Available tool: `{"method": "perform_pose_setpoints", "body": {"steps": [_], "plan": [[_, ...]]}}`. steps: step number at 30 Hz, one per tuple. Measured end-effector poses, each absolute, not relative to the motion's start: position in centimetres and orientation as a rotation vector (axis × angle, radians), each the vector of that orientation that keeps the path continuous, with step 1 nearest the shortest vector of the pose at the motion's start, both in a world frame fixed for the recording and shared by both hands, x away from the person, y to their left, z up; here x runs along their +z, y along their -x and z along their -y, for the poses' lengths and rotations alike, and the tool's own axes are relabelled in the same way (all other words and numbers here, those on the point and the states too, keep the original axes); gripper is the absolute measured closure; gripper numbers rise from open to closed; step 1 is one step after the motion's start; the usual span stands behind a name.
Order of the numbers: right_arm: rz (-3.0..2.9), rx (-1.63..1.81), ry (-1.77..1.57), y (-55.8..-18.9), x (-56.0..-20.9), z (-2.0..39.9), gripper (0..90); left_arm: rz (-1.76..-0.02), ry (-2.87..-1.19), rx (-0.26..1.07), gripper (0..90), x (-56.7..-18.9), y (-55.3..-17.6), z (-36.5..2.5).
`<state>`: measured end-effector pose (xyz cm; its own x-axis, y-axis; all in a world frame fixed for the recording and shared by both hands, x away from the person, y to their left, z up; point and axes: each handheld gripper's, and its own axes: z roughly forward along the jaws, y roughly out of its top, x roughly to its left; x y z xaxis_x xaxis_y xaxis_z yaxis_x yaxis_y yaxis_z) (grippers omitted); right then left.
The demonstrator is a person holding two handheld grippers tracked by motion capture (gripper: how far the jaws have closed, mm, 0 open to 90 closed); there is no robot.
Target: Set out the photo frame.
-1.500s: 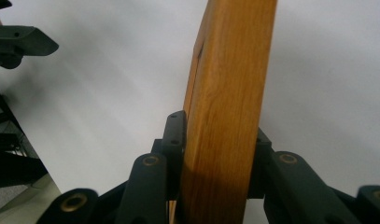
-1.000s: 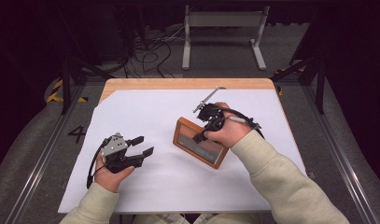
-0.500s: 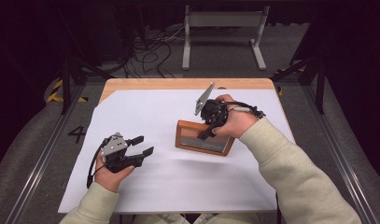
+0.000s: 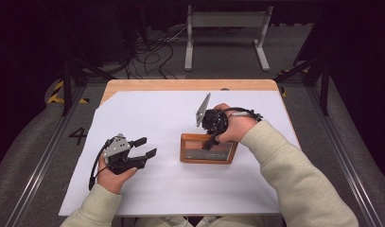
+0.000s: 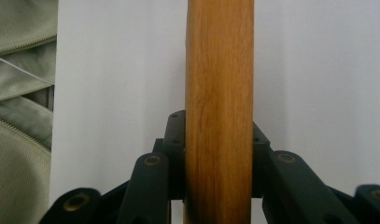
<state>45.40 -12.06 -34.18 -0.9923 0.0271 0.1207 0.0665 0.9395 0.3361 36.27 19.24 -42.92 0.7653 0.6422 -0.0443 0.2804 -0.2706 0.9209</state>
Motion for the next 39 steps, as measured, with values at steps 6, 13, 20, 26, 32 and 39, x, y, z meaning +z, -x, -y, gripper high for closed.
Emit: {"method": "perform_pose_setpoints", "body": {"steps": [6, 13, 20, 26, 32, 39], "plan": [[2.956, -0.494, 0.069, -45.7, -35.4, 11.4, 70.8, -0.711, -1.860, 0.408, 40.7, -42.9, -36.3, -19.3], [2.954, -0.542, 0.132, -46.0, -35.6, 11.7, 69.7, -0.709, -1.858, 0.409, 40.7, -42.9, -36.2, -19.3], [2.996, -0.715, 0.276, -46.9, -35.7, 12.9, 35.4, -0.709, -1.858, 0.410, 40.6, -42.9, -36.2, -19.2], [3.002, -0.798, 0.341, -46.8, -35.0, 13.7, 29.7, -0.708, -1.859, 0.411, 40.2, -42.9, -36.2, -19.2], [3.039, -1.057, 0.515, -45.2, -33.9, 16.2, 18.7, -0.712, -1.858, 0.408, 39.7, -42.9, -36.1, -19.2], [2.985, -1.387, 0.829, -42.3, -34.0, 22.3, 9.0, -0.721, -1.865, 0.403, 37.5, -42.6, -35.8, -19.1]]}}
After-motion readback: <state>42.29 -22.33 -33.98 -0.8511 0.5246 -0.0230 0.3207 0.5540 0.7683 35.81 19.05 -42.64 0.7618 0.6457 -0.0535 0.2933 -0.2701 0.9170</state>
